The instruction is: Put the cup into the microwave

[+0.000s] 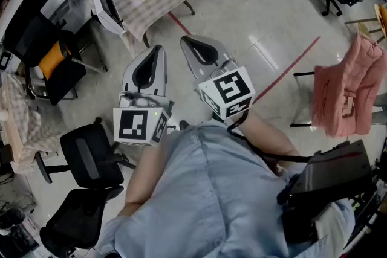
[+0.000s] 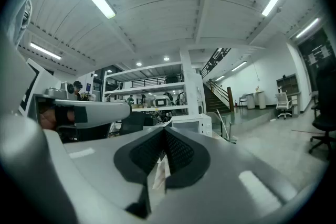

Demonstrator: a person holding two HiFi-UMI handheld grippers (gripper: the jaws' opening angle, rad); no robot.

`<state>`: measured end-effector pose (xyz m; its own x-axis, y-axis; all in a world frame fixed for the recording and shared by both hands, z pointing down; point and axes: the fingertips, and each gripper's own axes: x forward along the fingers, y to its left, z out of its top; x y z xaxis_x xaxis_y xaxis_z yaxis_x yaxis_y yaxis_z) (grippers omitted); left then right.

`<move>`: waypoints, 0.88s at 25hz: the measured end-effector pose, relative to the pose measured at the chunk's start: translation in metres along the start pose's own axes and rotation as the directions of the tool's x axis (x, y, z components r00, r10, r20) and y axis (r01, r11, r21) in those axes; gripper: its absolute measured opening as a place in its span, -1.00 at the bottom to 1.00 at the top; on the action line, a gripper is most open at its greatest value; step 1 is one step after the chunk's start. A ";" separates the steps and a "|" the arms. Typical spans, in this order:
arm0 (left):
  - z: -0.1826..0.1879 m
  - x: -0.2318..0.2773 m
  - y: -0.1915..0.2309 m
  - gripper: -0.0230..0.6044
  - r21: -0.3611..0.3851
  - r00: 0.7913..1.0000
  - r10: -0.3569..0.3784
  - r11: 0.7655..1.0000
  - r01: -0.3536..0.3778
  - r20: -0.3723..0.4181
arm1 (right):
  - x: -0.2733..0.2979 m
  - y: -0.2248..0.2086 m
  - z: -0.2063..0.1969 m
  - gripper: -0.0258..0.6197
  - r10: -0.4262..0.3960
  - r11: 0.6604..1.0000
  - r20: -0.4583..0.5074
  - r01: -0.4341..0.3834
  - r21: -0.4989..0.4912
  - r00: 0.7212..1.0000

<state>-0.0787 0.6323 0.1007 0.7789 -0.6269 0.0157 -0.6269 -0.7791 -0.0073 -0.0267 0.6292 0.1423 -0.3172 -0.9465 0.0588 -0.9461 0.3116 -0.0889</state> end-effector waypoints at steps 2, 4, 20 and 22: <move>0.001 0.003 0.000 -0.91 0.002 1.000 0.001 1.000 -0.001 0.002 | 0.001 -0.002 0.001 -0.92 0.005 1.000 0.003 -0.005 -0.004 1.000; 0.000 0.005 -0.002 -0.91 0.004 1.000 0.001 1.000 -0.001 0.001 | 0.001 -0.003 0.001 -0.92 0.007 1.000 0.005 -0.007 -0.003 1.000; -0.012 0.050 -0.065 -0.91 0.037 0.997 -0.028 0.999 0.031 -0.069 | -0.037 -0.067 -0.003 -0.91 0.010 0.994 0.040 -0.014 0.106 0.999; -0.012 0.059 -0.076 -0.91 0.040 0.997 -0.029 0.999 0.032 -0.073 | -0.042 -0.078 -0.003 -0.91 0.023 0.994 0.038 -0.027 0.109 0.999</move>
<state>0.0147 0.6546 0.1146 0.7933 -0.6022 0.0892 -0.6006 -0.7982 -0.0470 0.0599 0.6454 0.1501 -0.3364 -0.9415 0.0193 -0.9243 0.3262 -0.1979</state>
